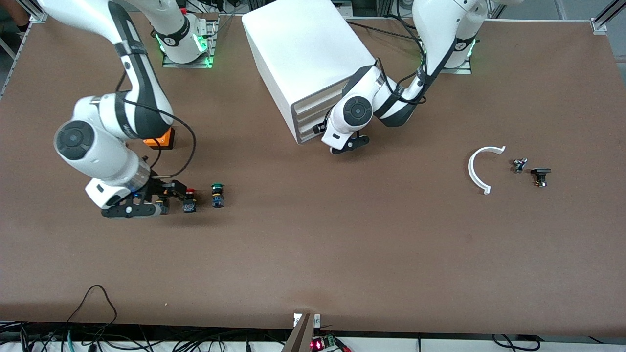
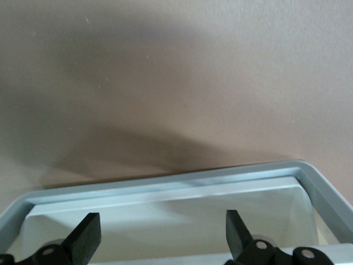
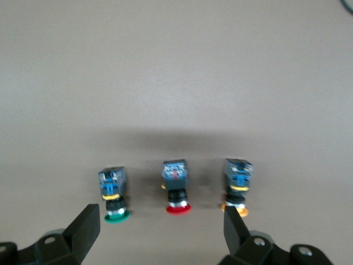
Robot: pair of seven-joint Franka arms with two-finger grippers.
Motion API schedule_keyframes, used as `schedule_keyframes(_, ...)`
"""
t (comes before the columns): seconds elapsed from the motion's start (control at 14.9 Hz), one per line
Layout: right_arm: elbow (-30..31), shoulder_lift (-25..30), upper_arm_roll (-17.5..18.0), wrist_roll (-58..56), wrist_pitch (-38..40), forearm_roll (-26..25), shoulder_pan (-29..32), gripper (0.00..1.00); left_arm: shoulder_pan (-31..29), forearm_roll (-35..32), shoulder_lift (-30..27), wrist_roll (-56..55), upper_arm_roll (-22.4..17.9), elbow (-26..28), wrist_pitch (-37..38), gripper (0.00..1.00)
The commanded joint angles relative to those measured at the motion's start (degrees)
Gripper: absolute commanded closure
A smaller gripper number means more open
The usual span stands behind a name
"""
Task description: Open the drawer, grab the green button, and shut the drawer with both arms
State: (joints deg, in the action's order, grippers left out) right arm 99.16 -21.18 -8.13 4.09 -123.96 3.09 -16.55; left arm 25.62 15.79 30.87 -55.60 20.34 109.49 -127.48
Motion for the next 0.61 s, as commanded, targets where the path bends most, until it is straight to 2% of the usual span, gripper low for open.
schedule_keyframes(0.0,1.30,5.52,-1.62,-3.38,5.11,1.13,0.90,0.01,-0.93,1.43,-0.73,-0.13,1.54,-0.15,1.18,0.00)
schedule_keyframes(0.34,0.08,12.91,-3.12,-3.57,12.94,0.96,0.81,0.01,-1.01,2.40,-0.99,0.40,2.24,-0.94,3.38,0.00)
schedule_keyframes(0.54,-4.91,15.64,-2.94,-3.48,19.95,0.69,0.81,0.01,-2.76,1.96,-1.08,1.02,2.07,-2.35,6.44,0.00)
